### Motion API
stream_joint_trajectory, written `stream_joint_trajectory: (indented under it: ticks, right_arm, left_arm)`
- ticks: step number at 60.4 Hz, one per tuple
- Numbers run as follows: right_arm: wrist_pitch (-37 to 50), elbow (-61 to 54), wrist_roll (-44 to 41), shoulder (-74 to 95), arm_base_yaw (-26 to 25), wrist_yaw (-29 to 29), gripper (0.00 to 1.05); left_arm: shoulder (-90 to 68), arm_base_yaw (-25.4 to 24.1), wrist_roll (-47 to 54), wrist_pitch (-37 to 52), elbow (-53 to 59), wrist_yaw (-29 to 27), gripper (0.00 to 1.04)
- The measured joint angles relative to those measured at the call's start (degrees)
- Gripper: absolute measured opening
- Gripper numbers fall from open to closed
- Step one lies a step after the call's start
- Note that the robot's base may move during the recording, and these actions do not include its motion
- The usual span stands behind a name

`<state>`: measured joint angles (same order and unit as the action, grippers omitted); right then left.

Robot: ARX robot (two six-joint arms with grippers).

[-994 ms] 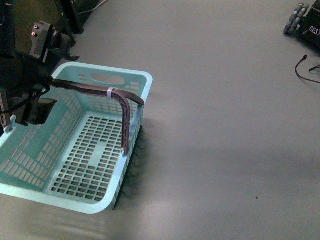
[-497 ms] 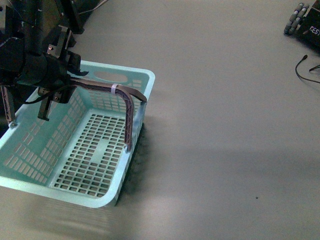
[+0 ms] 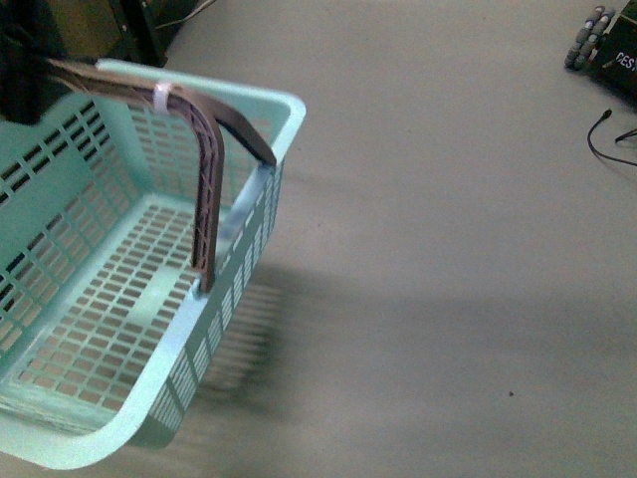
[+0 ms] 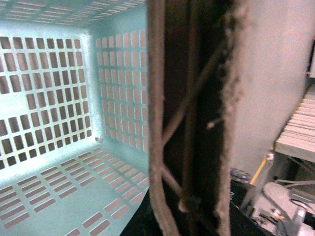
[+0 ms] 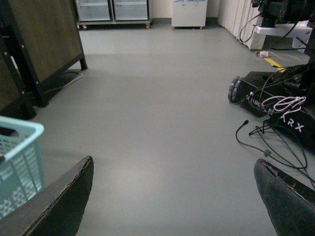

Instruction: Pick lemon and mango into basket

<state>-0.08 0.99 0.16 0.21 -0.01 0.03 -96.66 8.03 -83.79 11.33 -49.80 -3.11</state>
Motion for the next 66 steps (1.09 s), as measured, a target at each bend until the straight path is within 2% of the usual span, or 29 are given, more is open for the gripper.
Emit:
stream_joint_trajectory:
  ticks: [16,28,66]
  right_arm:
    - [0.0,0.0,0.0,0.0,0.0,0.0,0.96]
    - [0.0,0.0,0.0,0.0,0.0,0.0,0.96]
    - [0.0,0.0,0.0,0.0,0.0,0.0,0.96]
  left_arm:
    - [24.0,0.9,-2.8,-12.9,2.3,-1.3,0.06]
    - [39.6,2.6,-2.9,-26.6,1.0,-5.8,0.06]
    - [40.3,2.8,-1.1,-27.3,0.4,-6.4,0.06]
